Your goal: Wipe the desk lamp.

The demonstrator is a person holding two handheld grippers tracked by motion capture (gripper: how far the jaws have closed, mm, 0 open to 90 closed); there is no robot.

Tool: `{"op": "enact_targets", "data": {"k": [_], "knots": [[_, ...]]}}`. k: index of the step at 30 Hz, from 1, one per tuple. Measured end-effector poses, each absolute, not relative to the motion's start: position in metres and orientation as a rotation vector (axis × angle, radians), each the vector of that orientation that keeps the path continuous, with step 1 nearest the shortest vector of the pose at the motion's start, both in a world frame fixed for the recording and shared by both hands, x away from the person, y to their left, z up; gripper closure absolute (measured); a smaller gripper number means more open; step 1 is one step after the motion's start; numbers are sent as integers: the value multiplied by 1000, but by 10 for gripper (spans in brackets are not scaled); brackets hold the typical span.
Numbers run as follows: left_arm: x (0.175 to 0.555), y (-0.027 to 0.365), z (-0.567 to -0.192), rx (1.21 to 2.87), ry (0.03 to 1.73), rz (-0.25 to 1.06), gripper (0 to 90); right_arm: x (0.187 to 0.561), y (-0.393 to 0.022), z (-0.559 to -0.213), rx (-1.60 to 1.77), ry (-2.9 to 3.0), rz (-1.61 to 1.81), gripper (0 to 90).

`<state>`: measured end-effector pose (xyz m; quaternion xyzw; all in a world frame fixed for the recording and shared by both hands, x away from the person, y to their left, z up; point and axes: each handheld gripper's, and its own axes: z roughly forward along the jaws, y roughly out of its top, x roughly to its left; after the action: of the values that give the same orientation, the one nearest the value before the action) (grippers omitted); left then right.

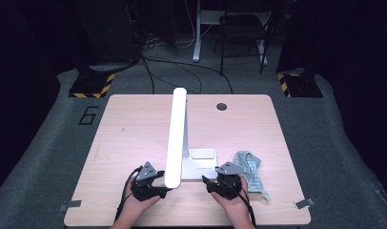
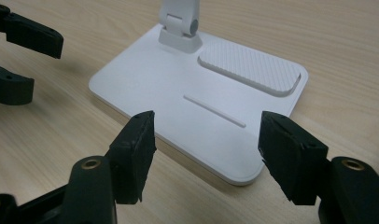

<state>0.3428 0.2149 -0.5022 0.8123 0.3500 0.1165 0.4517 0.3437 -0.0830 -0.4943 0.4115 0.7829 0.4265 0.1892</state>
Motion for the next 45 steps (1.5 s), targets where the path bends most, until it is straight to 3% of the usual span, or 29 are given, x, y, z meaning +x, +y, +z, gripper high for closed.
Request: {"op": "enact_targets", "data": {"k": [17, 33, 45], "knots": [[343, 238, -482, 1935, 914, 330, 325, 321, -127, -467, 1184, 2125, 1301, 359], [341, 240, -467, 1905, 979, 303, 329, 313, -153, -480, 1259, 2096, 1264, 358], [333, 258, -471, 1924, 941, 357, 329, 311, -175, -484, 1360, 2008, 1308, 359]]}}
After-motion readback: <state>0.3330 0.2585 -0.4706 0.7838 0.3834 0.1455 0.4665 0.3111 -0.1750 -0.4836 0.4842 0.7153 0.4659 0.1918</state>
